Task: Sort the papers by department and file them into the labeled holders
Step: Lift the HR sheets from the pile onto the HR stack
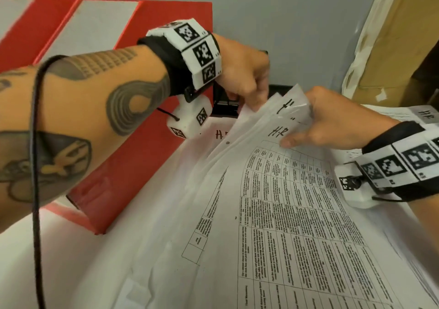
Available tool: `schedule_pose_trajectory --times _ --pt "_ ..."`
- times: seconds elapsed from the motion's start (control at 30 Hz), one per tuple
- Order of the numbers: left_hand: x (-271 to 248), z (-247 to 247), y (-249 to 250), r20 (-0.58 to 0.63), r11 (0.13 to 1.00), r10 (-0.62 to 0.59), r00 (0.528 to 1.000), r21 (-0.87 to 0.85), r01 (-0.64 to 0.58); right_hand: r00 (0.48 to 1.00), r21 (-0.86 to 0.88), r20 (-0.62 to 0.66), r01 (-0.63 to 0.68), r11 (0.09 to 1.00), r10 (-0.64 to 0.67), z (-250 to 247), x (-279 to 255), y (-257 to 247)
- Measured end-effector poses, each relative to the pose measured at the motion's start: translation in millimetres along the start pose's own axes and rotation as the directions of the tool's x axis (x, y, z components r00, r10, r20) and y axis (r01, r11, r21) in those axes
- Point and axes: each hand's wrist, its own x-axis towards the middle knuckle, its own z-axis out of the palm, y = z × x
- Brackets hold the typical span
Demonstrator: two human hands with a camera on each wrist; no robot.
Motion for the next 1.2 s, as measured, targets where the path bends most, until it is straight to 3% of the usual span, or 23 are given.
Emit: schedule_pose_trajectory --times 0.07,0.13,0.17,0.23,0.3,0.33,0.4,0.5,0.7,0.8,0.9,1.0,1.1,1.2 --pt "-1.0 1.2 2.2 -0.036 0.967 0.038 0.999 -0.251 -0.046 1.0 0.033 -0.02 0.022 0.999 -0.022 -3.5 -1.1 2.3" --pt "4.1 3.2 2.1 -0.056 0.924 -0.002 0.998 -0.381 -0.019 0.997 0.09 -0.029 0.071 0.993 -0.068 -7.1 -2.9 2.3" --pt "8.2 5.9 0.3 -0.044 0.939 -0.035 0.998 -0.343 0.018 0.995 0.11 -0.018 0.102 0.989 -0.1 -9.4 -3.8 2.9" --pt "20.0 15.5 -10.9 0.006 0.995 -0.092 0.996 -0.035 0.092 0.987 0.12 0.036 0.153 0.981 -0.159 -12.1 -5.6 3.5" --pt "29.2 29.3 -22.6 0.102 0.938 -0.194 0.976 0.311 0.155 0.982 0.13 0.066 0.166 0.977 -0.176 -14.6 -5.8 6.0" --pt "32.0 35.3 -25.5 0.149 0.898 -0.249 0.957 0.405 0.171 0.981 0.148 0.066 0.17 0.974 -0.181 -15.5 -5.2 7.0" --pt "33.7 42.8 -25.6 0.159 0.867 -0.295 0.942 0.459 0.194 0.98 0.179 0.062 0.178 0.968 -0.191 -15.9 -4.5 7.4" --pt "32.7 42.3 -22.6 0.073 0.868 -0.252 0.965 0.459 0.192 0.975 0.19 0.063 0.198 0.961 -0.214 -16.2 -4.7 2.8" --pt "25.7 32.5 -15.8 0.076 0.896 -0.233 0.969 0.404 0.184 0.972 0.172 0.054 0.215 0.961 -0.227 -15.4 -7.6 -5.4" --pt "15.5 17.2 -6.2 0.059 0.93 -0.174 0.983 0.338 0.144 0.977 0.154 0.032 0.205 0.967 -0.212 -11.1 -6.8 -9.0" --pt "3.7 3.8 7.3 0.001 0.978 -0.09 0.996 0.187 0.088 0.98 0.112 0.037 0.19 0.975 -0.196 -5.8 -5.0 -10.3" --pt "-3.5 -2.4 12.4 0.017 0.999 -0.039 0.999 0.035 0.038 0.986 0.109 0.017 0.164 0.98 -0.167 -4.8 -4.5 -7.8" --pt "-10.4 -0.9 12.2 0.074 0.977 0.028 0.997 -0.214 -0.012 0.986 0.123 -0.022 0.164 0.979 -0.163 -8.5 -4.2 -3.6" --pt "-3.0 3.5 6.3 0.058 0.932 -0.027 0.998 -0.36 0.046 0.984 0.099 -0.017 0.178 0.979 -0.177 -11.5 -3.6 -2.4"
